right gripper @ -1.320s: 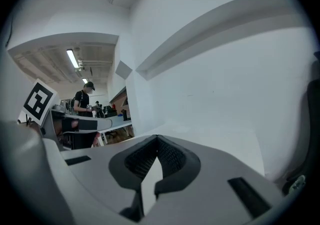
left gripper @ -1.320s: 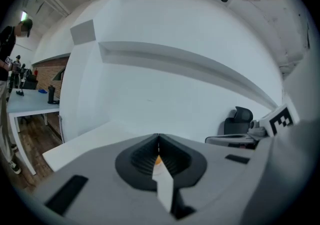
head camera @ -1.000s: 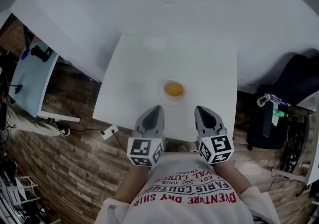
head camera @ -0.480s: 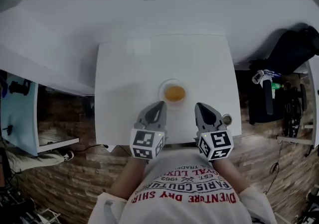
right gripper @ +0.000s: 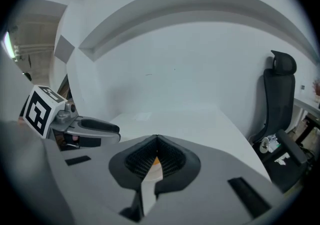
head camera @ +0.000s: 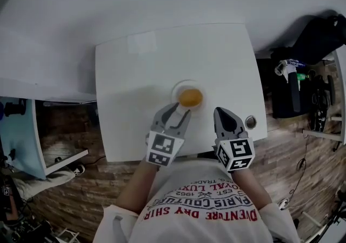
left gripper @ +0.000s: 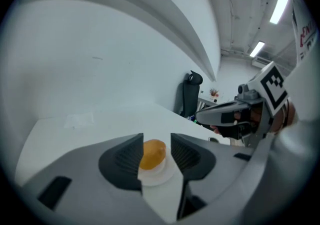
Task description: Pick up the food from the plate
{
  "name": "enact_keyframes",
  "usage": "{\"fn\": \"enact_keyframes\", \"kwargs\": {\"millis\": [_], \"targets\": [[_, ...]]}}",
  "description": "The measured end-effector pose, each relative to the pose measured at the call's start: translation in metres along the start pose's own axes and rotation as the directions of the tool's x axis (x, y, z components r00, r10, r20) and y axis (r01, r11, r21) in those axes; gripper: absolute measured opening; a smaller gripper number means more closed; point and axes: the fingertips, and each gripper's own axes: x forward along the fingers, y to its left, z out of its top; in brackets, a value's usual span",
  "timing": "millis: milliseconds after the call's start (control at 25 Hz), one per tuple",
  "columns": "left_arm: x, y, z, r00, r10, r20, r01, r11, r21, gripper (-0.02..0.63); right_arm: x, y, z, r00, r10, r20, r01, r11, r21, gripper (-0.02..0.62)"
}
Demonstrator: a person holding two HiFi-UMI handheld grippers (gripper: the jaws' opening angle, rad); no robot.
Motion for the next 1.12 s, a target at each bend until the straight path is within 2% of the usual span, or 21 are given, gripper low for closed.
{"fn": "enact_keyframes", "kwargs": {"millis": [160,280,320,480,640,920,1120], "targets": [[0.024,-0.012,-0.012,0.992,-0.092,-0.084,0.098,0.993,0.071,0.266,0.000,-0.011,-0.014,0.999,-0.009,-0.039,0.009,1.000,0.014,0.009],[0.043,-0.014,-0.025,0.981,-0.101,-0.163,0.125,0.982,0.144,0.375,0.002,-0.023,-0.023,0.998,-0.014,-0.061,0.015,0.999,0.028,0.009],[0.049,-0.014,-0.027,0.978,-0.097,-0.183,0.129,0.977,0.169,0.391,0.003,-0.027,-0.026,0.998,-0.014,-0.068,0.016,0.999,0.033,0.009],[0.067,-0.012,-0.038,0.961,-0.109,-0.254,0.164,0.964,0.207,0.405,0.008,-0.035,-0.036,0.995,-0.011,-0.097,0.016,0.999,0.046,0.009],[0.085,-0.011,-0.057,0.927,-0.135,-0.349,0.224,0.947,0.229,0.407,0.015,-0.040,-0.043,0.993,0.002,-0.119,0.005,0.999,0.053,0.009],[0.108,-0.008,-0.067,0.905,-0.143,-0.400,0.257,0.934,0.247,0.405,0.026,-0.057,-0.051,0.990,0.002,-0.143,0.008,0.997,0.071,0.009],[0.119,-0.005,-0.082,0.876,-0.126,-0.466,0.284,0.915,0.286,0.405,0.032,-0.063,-0.050,0.990,-0.002,-0.143,0.014,0.996,0.086,0.009]]}}
